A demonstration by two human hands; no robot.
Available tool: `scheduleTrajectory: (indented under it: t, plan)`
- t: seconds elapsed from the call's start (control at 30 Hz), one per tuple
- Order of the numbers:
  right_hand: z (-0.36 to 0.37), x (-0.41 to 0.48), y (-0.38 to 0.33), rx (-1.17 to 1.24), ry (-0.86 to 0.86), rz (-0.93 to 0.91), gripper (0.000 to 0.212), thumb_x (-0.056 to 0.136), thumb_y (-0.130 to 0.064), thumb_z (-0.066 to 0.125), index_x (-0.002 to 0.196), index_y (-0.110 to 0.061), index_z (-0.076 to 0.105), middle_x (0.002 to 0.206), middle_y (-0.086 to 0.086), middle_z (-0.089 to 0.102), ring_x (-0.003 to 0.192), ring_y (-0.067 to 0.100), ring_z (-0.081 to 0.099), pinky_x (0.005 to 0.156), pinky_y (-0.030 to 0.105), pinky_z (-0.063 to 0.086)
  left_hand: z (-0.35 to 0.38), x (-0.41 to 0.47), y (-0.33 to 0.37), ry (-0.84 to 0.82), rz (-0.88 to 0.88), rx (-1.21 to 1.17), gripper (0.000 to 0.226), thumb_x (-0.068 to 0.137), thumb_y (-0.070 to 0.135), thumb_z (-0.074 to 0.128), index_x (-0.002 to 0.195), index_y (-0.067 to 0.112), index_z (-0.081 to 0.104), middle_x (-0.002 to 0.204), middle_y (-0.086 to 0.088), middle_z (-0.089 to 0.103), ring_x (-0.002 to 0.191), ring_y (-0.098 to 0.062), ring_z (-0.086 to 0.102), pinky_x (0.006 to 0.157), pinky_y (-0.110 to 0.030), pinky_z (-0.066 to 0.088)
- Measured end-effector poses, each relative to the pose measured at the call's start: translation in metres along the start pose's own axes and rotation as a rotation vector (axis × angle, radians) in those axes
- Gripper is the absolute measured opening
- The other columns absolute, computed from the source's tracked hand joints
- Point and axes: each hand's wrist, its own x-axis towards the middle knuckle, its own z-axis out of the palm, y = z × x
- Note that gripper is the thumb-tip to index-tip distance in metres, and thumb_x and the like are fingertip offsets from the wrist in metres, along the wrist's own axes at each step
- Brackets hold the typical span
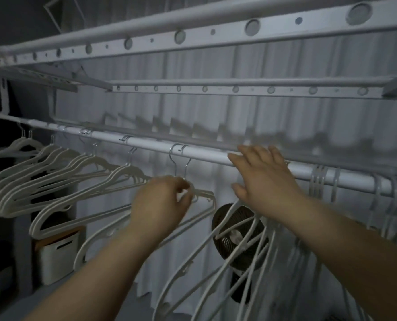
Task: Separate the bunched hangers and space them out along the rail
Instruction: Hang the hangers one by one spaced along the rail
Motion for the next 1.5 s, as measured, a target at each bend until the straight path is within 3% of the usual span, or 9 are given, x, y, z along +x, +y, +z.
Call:
scheduleTrajectory:
  t: [0.1, 0.3, 0.6, 0.77, 0.97, 1.17, 1.3, 1.4, 1.5]
  plan:
    - [0.006, 0.009, -0.001, -0.010, -0.083, 0.090, 0.056, 0.090, -0.034, 0.046, 0.140, -0.017, 0.028, 0.149, 0.007, 0.027, 0.137, 0.025, 0.024, 0.115, 0.044, 0.006, -0.005, -0.001, -0.033, -0.036, -0.035, 0.208, 0.040, 0.090, 0.039, 0.046, 0.126, 0.023, 0.050, 0.125, 0.001, 0.054, 0.116, -0.019, 0.049, 0.089, -0.029, 0.041]
    - [0.006, 0.009, 0.003, -0.063, -0.101, 0.195, 0.047, 0.092, -0.028, 0.043, 0.136, -0.017, 0.031, 0.134, 0.006, 0.044, 0.119, 0.027, 0.043, 0.101, 0.037, 0.029, 0.006, -0.013, -0.066, -0.221, -0.058, 0.315, 0.038, 0.091, 0.039, 0.045, 0.125, 0.023, 0.047, 0.121, 0.002, 0.059, 0.112, -0.018, 0.055, 0.089, -0.026, 0.042]
    - [0.004, 0.002, 0.004, -0.044, -0.116, 0.214, 0.050, 0.088, -0.023, 0.051, 0.135, -0.014, 0.036, 0.136, 0.007, 0.044, 0.124, 0.028, 0.040, 0.104, 0.037, 0.024, 0.009, -0.008, -0.074, -0.268, -0.084, 0.228, 0.026, 0.095, 0.027, 0.040, 0.107, 0.016, 0.060, 0.102, -0.006, 0.067, 0.096, -0.024, 0.061, 0.075, -0.028, 0.045]
    - [0.010, -0.013, 0.007, -0.116, 0.108, 0.191, 0.056, 0.045, -0.010, 0.085, 0.097, 0.000, 0.066, 0.094, 0.022, 0.069, 0.091, 0.042, 0.065, 0.088, 0.063, 0.041, 0.010, 0.014, -0.056, -0.323, -0.079, 0.172, 0.026, 0.093, 0.026, 0.042, 0.101, 0.012, 0.064, 0.098, -0.008, 0.069, 0.095, -0.027, 0.062, 0.076, -0.030, 0.046]
    - [-0.008, -0.031, 0.004, -0.064, 0.195, 0.141, 0.043, 0.052, -0.022, 0.061, 0.091, -0.003, 0.067, 0.083, 0.017, 0.070, 0.079, 0.037, 0.067, 0.085, 0.042, 0.047, 0.031, 0.013, -0.034, -0.446, -0.064, 0.117, 0.027, 0.091, 0.028, 0.046, 0.103, 0.016, 0.068, 0.096, -0.004, 0.072, 0.094, -0.021, 0.064, 0.075, -0.028, 0.046]
    - [-0.011, -0.040, -0.009, 0.222, -0.143, -0.014, 0.052, 0.088, -0.026, 0.054, 0.137, -0.021, 0.037, 0.142, 0.000, 0.041, 0.129, 0.020, 0.038, 0.105, 0.030, 0.027, 0.013, -0.026, -0.058, -0.486, -0.089, 0.044, 0.023, 0.090, 0.032, 0.050, 0.099, 0.022, 0.069, 0.068, 0.012, 0.063, 0.059, -0.001, 0.052, 0.060, -0.021, 0.043]
    - [-0.013, -0.029, -0.037, 0.365, -0.236, -0.098, 0.060, 0.092, -0.032, 0.048, 0.144, -0.024, 0.019, 0.150, -0.004, 0.024, 0.135, 0.018, 0.027, 0.107, 0.026, 0.024, -0.019, -0.063, -0.076, -0.443, -0.158, 0.102, 0.018, 0.090, 0.034, 0.050, 0.094, 0.030, 0.067, 0.063, 0.017, 0.058, 0.063, -0.001, 0.056, 0.057, -0.022, 0.045]
    - [-0.018, -0.018, -0.063, 0.355, -0.225, -0.131, 0.056, 0.092, -0.032, 0.047, 0.142, -0.022, 0.024, 0.149, 0.000, 0.028, 0.133, 0.022, 0.029, 0.105, 0.030, 0.026, -0.052, -0.093, -0.087, -0.428, -0.195, 0.092, 0.020, 0.089, 0.033, 0.054, 0.071, 0.038, 0.062, 0.064, 0.013, 0.059, 0.066, -0.006, 0.059, 0.070, -0.031, 0.050]
    - [-0.024, -0.012, -0.089, 0.403, -0.259, -0.103, 0.036, 0.091, -0.033, 0.050, 0.125, -0.020, 0.050, 0.130, 0.004, 0.053, 0.118, 0.024, 0.048, 0.094, 0.032, 0.038, -0.086, -0.120, -0.100, -0.414, -0.226, 0.111, 0.012, 0.087, 0.030, 0.058, 0.080, 0.030, 0.068, 0.072, 0.010, 0.059, 0.067, -0.005, 0.055, 0.074, -0.031, 0.048]
